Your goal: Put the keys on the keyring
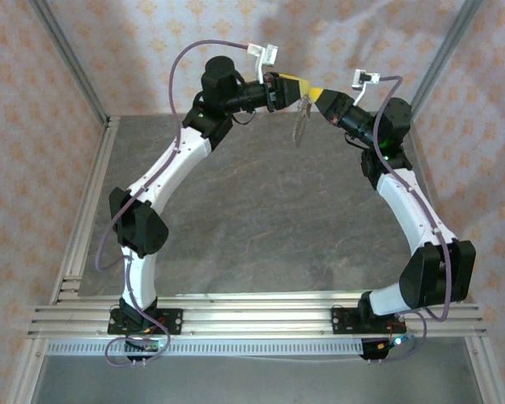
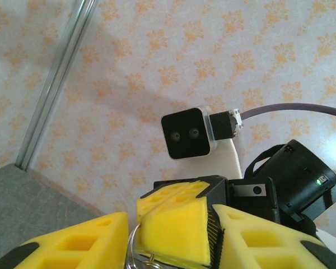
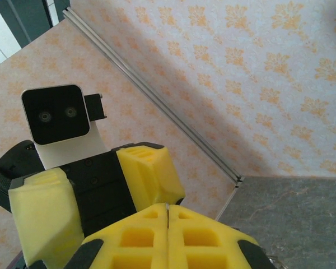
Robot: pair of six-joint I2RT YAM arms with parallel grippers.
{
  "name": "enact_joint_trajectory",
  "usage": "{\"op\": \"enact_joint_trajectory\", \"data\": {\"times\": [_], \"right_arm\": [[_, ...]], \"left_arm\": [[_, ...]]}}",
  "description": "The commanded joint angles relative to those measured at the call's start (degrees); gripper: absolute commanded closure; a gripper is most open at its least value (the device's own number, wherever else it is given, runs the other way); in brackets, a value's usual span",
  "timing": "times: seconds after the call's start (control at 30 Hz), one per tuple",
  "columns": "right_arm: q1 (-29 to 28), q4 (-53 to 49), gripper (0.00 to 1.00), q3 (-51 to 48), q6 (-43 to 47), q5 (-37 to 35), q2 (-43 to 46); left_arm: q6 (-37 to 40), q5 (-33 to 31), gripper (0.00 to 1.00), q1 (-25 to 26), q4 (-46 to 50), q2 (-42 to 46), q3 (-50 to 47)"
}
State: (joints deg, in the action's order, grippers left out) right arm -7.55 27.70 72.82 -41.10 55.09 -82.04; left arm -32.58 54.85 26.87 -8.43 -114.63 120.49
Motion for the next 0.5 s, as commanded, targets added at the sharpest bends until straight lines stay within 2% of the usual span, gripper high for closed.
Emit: {"op": "enact_joint_trajectory", "data": {"times": [0.0, 0.47], "right_arm": [[0.3, 1.4, 1.0, 1.4, 1.3, 0.4, 1.2], [0.2, 1.7, 1.0, 1.5, 1.0, 0.5, 1.2]], "left_arm": [[-1.5, 0.8, 0.57, -1.0, -2.3, 1.5, 1.7], [-3.8, 3.5, 0.56, -1.0, -1.9, -2.7, 4.1]]}}
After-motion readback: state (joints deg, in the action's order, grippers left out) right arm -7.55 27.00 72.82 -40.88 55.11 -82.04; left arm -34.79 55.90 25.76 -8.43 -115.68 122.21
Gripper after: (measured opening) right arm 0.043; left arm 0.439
